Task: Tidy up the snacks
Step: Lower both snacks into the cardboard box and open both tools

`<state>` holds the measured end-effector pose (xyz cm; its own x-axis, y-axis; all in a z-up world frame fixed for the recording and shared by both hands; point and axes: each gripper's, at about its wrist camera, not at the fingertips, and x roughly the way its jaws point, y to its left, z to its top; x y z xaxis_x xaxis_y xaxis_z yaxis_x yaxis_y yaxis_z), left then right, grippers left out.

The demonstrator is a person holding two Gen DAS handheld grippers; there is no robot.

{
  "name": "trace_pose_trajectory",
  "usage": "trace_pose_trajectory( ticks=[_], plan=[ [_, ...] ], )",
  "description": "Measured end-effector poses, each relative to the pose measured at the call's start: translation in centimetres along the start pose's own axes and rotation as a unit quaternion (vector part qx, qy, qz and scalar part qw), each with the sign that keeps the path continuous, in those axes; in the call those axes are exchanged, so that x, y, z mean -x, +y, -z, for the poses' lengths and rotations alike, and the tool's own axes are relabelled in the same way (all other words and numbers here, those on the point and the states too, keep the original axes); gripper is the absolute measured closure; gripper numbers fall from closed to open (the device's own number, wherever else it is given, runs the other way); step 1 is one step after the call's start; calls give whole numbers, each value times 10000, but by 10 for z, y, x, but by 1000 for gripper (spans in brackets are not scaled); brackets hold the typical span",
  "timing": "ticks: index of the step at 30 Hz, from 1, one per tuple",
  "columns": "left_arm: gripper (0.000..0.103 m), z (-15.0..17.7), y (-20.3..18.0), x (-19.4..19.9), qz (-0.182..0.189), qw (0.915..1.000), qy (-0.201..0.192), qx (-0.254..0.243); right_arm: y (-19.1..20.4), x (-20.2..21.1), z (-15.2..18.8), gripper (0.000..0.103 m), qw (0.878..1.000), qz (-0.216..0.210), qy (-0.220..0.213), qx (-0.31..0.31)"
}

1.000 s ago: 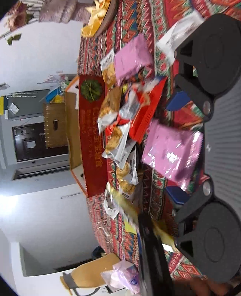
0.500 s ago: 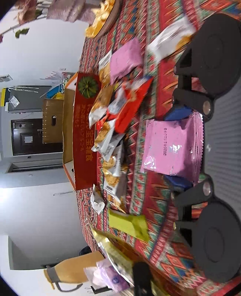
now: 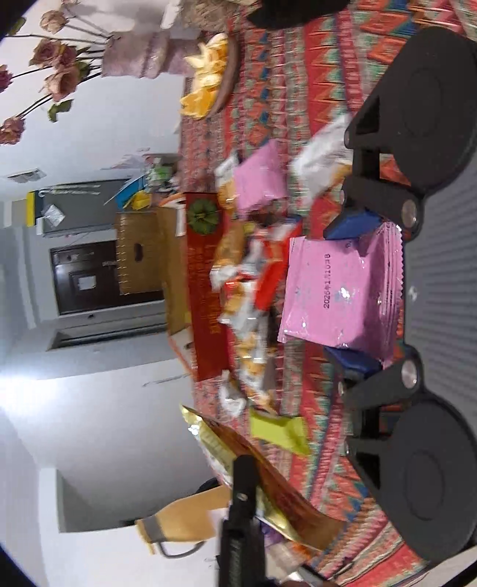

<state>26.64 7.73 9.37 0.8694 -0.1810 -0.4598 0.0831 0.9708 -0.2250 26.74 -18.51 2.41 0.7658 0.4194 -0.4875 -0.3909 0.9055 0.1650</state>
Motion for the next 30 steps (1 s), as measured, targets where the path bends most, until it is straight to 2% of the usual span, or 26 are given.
trace_pose_trajectory(
  ticks=[5,9,12,15,18,20,23,24,25,26,27,28,30],
  plan=[
    [75,-78,14,-57,35,9999,-149,38,-24,-27,-63,42,9991,-341,-194,154],
    [75,-132,26,-130,153,9994,113,283,-43,-74,-122,42,9985,-374,-274,300],
    [75,-160,33,-193,85,9986,326,409,-57,-130,-169,42,9986,-446,-132,237],
    [75,-177,50,-261,75,9931,705,939,-67,-201,-209,42,9987,-427,213,156],
    [75,-182,65,-323,-110,9869,1088,1187,-71,-276,-240,42,9977,-148,610,262],
    [75,-179,74,-356,-419,9842,1197,1236,-69,-321,-251,42,9951,123,884,433],
    [66,-168,90,-392,-588,9801,1239,1433,-75,-381,-261,42,9910,251,1273,316],
    [55,-165,94,-400,-635,9784,1321,1458,-82,-395,-263,42,9900,306,1365,187],
    [53,-161,97,-406,-746,9768,1424,1417,-89,-411,-264,38,9880,359,1502,3],
    [52,-161,98,-410,-901,9762,1517,1259,-94,-421,-264,30,9858,430,1622,-115],
    [52,-160,96,-411,-998,9772,1552,1054,-96,-427,-263,28,9847,549,1645,-175],
    [45,-160,95,-410,-986,9794,1507,913,-98,-429,-263,26,9845,680,1607,-183],
    [28,-164,96,-404,-924,9822,1435,786,-99,-426,-260,25,9855,641,1563,-153]
  ],
)
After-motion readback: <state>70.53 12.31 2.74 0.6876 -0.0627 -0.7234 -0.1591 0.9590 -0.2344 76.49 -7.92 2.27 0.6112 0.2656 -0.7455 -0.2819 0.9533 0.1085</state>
